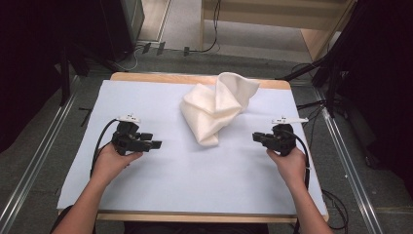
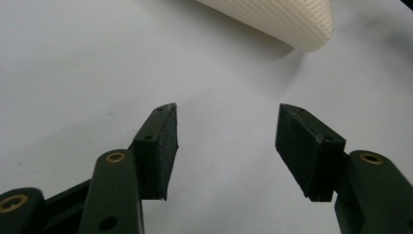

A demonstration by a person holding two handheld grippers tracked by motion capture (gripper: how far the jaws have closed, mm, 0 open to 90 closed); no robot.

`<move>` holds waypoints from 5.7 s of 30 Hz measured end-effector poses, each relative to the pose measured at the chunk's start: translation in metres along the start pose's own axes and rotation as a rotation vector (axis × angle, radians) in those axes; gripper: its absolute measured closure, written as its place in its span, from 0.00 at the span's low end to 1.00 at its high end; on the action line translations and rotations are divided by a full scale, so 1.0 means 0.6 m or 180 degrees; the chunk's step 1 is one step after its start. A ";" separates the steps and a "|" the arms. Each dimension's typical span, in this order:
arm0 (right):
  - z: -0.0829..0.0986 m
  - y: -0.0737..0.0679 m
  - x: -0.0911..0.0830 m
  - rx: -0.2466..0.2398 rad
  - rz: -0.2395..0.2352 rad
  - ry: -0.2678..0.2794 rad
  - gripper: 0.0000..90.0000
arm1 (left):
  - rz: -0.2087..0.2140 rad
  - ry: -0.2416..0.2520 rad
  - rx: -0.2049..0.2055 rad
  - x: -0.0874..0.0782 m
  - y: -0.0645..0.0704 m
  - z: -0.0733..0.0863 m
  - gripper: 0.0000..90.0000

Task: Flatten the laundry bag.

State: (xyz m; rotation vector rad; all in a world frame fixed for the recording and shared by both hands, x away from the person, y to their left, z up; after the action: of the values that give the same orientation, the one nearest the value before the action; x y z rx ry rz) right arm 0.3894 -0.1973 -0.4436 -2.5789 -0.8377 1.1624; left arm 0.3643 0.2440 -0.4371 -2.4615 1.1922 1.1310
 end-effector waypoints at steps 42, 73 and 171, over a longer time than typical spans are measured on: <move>-0.133 -0.159 0.163 -0.0511 -0.0336 0.0045 1.00 | -0.0157 0.0135 -0.0251 -0.043 -0.010 0.033 0.47; -0.093 -0.150 0.074 -0.0581 -0.0345 0.0069 0.81 | -0.0070 0.0173 -0.0267 -0.005 -0.030 -0.025 0.53; 0.124 -0.305 0.055 -0.1023 -0.1185 -0.0553 0.74 | 0.0247 0.0538 -0.0419 -0.031 -0.079 -0.017 0.96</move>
State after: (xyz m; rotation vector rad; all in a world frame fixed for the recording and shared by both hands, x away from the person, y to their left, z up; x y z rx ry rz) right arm 0.2762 -0.0322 -0.4435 -2.4165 -1.5805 1.2275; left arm 0.3979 0.2816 -0.4243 -2.6774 1.3090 1.0708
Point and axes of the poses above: each handheld gripper's, and its own axes: x roughly forward along the jaws, z roughly out of its underside, y roughly to its right, the point moved 3 cm from there along x, roughly forward along the jaws, and after that the axes turned 11 degrees about x, right-handed, at the moved point
